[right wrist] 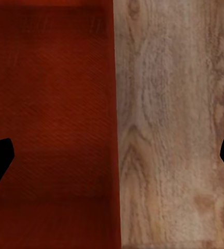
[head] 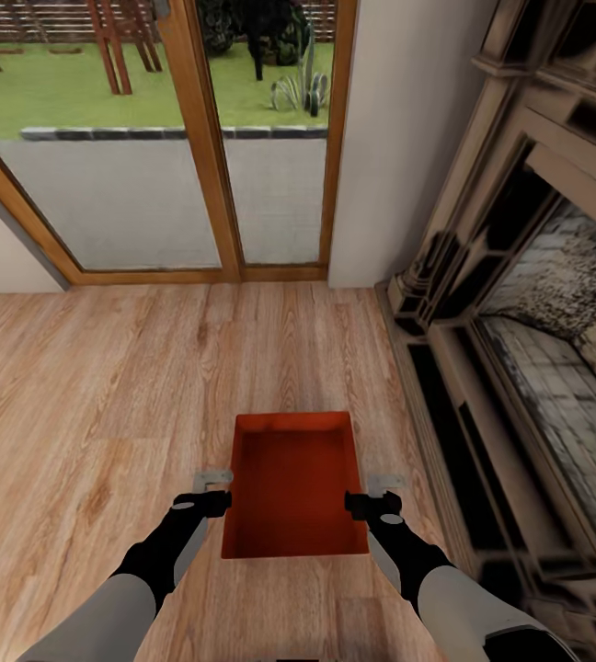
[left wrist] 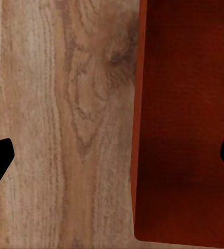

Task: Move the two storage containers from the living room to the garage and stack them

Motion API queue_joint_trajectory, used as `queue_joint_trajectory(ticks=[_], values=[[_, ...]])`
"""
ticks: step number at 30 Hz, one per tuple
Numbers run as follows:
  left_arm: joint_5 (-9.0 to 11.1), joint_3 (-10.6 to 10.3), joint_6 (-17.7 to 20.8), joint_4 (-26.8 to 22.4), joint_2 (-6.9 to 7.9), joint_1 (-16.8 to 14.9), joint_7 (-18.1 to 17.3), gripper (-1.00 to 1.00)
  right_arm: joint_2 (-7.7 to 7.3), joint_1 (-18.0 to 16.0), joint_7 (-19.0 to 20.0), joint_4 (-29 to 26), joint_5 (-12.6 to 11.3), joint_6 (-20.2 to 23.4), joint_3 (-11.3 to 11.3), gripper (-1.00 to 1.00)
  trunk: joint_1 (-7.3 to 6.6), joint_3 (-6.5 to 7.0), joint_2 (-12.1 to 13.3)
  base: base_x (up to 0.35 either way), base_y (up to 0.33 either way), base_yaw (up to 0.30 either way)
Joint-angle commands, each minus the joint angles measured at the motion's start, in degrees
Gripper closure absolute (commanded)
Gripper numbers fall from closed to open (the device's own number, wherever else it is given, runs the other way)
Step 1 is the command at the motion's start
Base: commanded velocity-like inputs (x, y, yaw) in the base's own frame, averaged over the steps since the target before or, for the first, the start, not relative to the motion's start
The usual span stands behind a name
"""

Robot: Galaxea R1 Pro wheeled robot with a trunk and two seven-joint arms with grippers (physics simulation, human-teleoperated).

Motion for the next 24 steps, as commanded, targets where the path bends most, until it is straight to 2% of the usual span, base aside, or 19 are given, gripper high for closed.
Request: queue_joint_trajectory(ticks=[1, 13, 19, 24], values=[[0.6, -0.4, 0.3, -0.1, 0.05, 0.0, 0.5, -1.0, -0.02, 0.0, -0.4, 0.0, -0.3, -0.1, 0.4, -1.0, 0.22, -0.22, -0.4, 0.0, 0.0, 0.0], [0.5, -0.4, 0.2, -0.6, -0.14, 0.0, -0.1, -1.0, -0.02, 0.0, -0.4, 0.0, -0.3, -0.2, 0.4, -1.0, 2.86, -2.37, -5.2, 0.0, 0.0, 0.0], [0.5, -0.4, 0.1, -0.6, -1.0, 0.0, 0.0, -1.0, -0.02, 0.0, -0.4, 0.0, -0.3, -0.2, 0.4, -1.0, 4.17, -3.45, -7.6, 0.0, 0.0, 0.0], [0.5, -0.4, 0.1, -0.6, -1.1, 0.0, 0.2, -1.0, -0.02, 0.0, -0.4, 0.0, -0.3, -0.2, 0.4, -1.0, 5.27, -4.35, -9.7, 0.0, 0.0, 0.0]])
